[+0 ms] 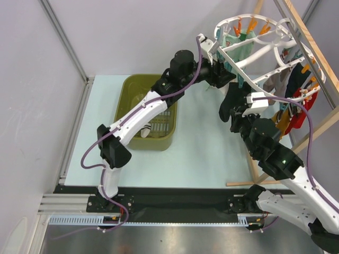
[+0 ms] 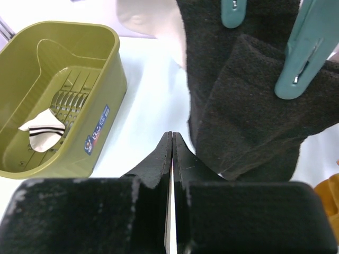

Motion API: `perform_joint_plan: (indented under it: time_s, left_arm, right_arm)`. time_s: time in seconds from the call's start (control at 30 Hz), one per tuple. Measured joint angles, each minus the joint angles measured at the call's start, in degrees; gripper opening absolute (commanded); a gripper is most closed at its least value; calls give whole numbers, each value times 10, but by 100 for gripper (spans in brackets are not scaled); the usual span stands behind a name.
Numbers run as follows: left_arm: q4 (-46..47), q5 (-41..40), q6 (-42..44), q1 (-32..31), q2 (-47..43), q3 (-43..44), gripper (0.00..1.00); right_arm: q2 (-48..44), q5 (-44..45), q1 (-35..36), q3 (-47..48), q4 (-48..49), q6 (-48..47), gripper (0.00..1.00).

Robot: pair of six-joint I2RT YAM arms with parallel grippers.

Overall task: Remove the socks clipped to the hanger
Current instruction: Remove the sock from the hanger.

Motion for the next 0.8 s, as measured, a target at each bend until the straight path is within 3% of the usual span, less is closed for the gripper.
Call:
perform_joint_plan:
  time_s: [0.07,0.17,0.27,0.43,0.57,0.67,0.8]
  left_arm:
    - [13,14,0,2,-4,-20,65]
    - [21,31,-1,2,-8,-43,65]
    - [21,45,0,0,-14,-60,64]
    - [19,52,3,-3,-50,-111,69]
    - [23,52,5,-7,-74,-139,67]
    - [28,52,4,-8,-76,-139,62]
    - [26,51,5,-10,-76,-139,45]
  right_arm:
    - [-1,0,0,0,-2,0,2]
    - [2,-1,0,0,-2,1,18]
    - [10,-8,0,0,-1,3,29]
    - [24,-14,0,0,1,6,33]
    - [27,-14,2,0,1,11,34]
    - [27,-13,4,3,0,15,30]
    - [23,-11,5,8,-5,16,30]
